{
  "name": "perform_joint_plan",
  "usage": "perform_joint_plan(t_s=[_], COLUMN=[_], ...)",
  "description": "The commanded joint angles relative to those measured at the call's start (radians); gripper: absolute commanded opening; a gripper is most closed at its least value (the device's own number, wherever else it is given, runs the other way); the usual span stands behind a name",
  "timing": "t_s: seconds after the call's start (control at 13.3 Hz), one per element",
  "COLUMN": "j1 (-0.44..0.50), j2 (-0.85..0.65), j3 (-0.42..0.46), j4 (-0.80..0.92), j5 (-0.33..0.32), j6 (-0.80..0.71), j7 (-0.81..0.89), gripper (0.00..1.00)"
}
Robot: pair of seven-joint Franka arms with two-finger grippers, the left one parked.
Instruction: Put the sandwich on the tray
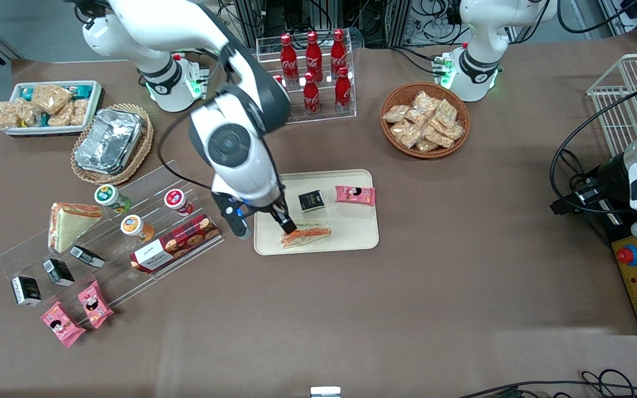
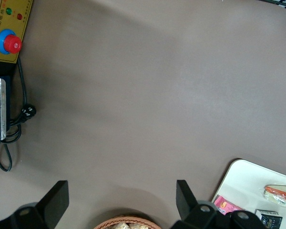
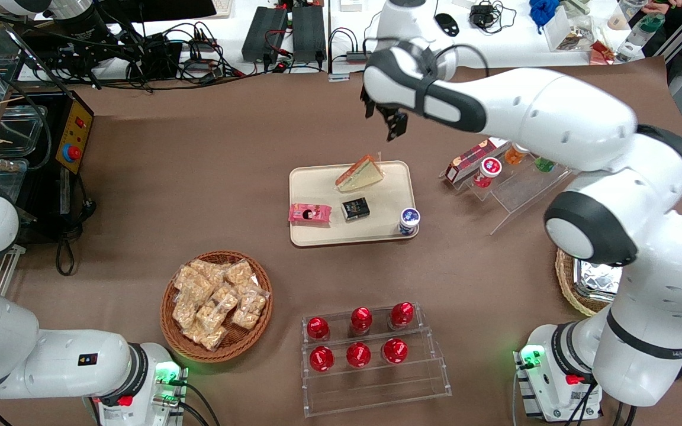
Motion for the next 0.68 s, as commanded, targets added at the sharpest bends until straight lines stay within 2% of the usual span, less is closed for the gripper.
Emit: perform_joint_plan(t_s=[0.0,0.15,0.23,0.45,0.6], j1=[-0.057,-0.083,-0.130,-0.296,-0.475], j2=[-0.132,-0.239,-0.307,-0.541,-0.590], j3=[0.002,0.004,0.010,0.030,0.119], j4=[-0.064,-0.142,-0.203,-0.459,-0.493], j5=[-0.076,-0.182,-0.206,-0.207,-0.207], j6=[-0.075,-0.077,-0.063,0.053,0.051], j7=[-0.241,-0.398,-0.497,-0.882,-1.068], gripper=[0.99,0.99,0.99,0.99,0.99])
